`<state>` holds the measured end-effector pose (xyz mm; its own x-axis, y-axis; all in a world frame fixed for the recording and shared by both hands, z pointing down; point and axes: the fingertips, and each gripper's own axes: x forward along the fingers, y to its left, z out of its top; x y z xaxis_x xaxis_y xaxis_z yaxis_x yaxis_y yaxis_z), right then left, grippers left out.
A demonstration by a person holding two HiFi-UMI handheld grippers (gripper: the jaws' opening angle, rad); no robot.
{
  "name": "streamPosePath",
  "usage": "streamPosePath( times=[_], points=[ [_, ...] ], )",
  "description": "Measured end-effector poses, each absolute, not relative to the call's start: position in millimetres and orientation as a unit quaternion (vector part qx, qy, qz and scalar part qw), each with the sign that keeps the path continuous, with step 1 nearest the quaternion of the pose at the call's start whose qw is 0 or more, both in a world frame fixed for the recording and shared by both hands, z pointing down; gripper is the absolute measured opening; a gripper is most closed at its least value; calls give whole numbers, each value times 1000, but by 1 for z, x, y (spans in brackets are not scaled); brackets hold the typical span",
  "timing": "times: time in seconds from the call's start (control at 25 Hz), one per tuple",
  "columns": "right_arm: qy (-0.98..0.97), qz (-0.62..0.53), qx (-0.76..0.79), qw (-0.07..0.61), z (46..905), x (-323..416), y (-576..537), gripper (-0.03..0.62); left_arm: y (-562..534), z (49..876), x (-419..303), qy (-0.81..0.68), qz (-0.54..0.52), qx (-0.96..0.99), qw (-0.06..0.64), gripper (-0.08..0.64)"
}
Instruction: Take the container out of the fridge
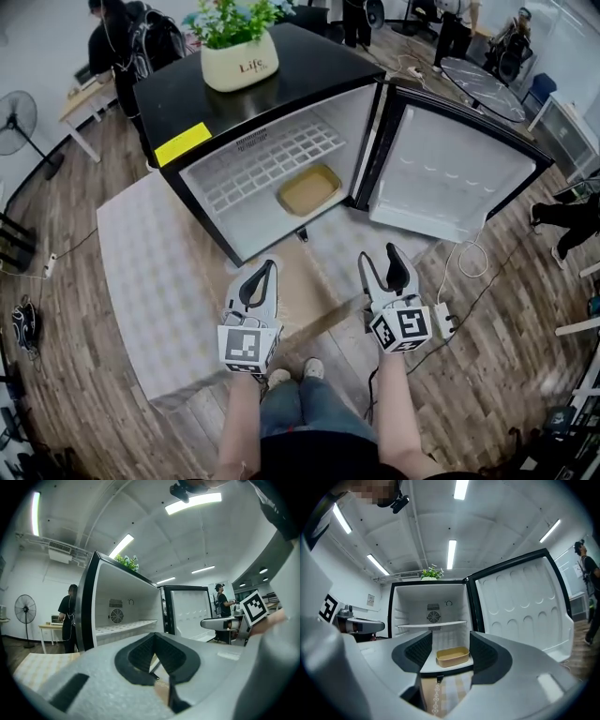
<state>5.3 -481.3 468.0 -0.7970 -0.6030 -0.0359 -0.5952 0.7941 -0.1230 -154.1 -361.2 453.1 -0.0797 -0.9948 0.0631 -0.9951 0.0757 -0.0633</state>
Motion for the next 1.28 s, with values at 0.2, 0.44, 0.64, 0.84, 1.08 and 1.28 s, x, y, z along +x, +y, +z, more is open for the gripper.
streamPosePath(
  times=[0.2, 0.44, 0.64, 0.84, 1.08, 1.28],
  points=[
    [953, -46, -298, 22, 470, -21, -491, 241, -376, 450, -163, -729, 45, 683, 1, 5],
    [963, -11, -268, -24, 481, -55, -508, 241, -396, 447, -175, -724, 38, 689, 3, 5],
    [971, 60, -209, -98, 497, -87, -518, 241, -406, 453, -179, -721, 34, 692, 9, 5],
    [965, 137, -134, -180, 524, -119, -523, 241, -412, 459, -184, -720, 31, 693, 12, 5],
    [915, 278, -41, -288, 558, -150, -528, 241, -413, 464, -189, -723, 37, 690, 18, 5],
    [837, 398, 42, -374, 596, -168, -536, 241, -411, 467, -196, -732, 40, 680, 22, 5]
  ],
)
